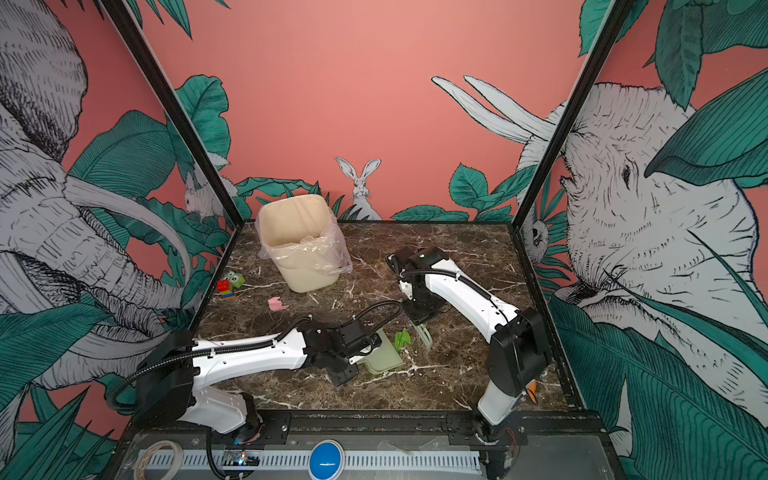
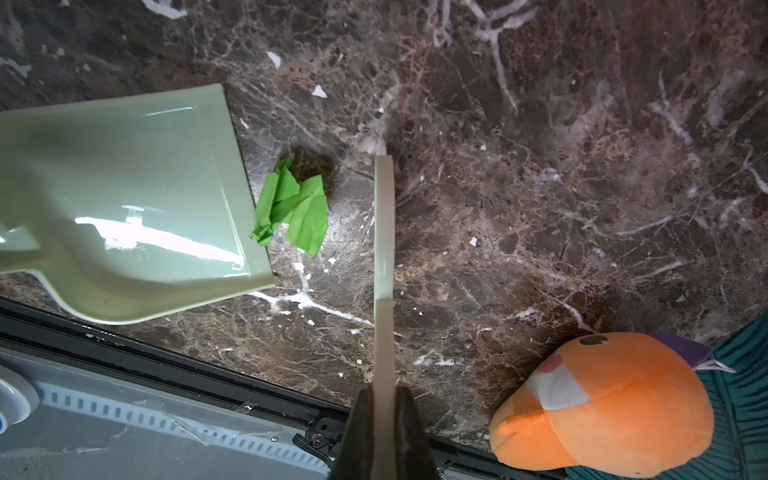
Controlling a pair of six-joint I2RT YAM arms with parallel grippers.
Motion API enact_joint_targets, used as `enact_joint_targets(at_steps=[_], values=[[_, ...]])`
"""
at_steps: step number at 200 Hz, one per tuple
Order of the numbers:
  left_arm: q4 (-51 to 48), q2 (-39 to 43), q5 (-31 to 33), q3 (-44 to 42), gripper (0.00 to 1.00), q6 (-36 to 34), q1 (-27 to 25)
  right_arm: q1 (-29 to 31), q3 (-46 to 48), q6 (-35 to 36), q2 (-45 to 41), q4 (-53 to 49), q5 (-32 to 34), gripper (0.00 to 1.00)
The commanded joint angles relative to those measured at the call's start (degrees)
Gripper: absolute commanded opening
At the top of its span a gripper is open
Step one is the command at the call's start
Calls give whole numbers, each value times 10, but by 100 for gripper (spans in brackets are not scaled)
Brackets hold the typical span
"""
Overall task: Sweep away the paper scraps from the table
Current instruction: 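Sweep the green scrap into the dustpan with the right gripper's brush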
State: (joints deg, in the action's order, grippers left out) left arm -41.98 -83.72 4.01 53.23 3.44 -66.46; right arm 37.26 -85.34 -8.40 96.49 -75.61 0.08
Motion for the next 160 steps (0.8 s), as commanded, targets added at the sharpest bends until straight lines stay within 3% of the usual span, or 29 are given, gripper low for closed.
enact_joint_targets(at_steps=[1,86,160], values=[[4,-1,8,2,10,9,-3,27,-28,-7,18,-5,-17,0],[11,3,14,-6,10,12,-4,96,-73,-21,1,-9,-99,0],[28,11,16,-21,10,21,-4,68,-72,-5,-17,-33,-15,0]])
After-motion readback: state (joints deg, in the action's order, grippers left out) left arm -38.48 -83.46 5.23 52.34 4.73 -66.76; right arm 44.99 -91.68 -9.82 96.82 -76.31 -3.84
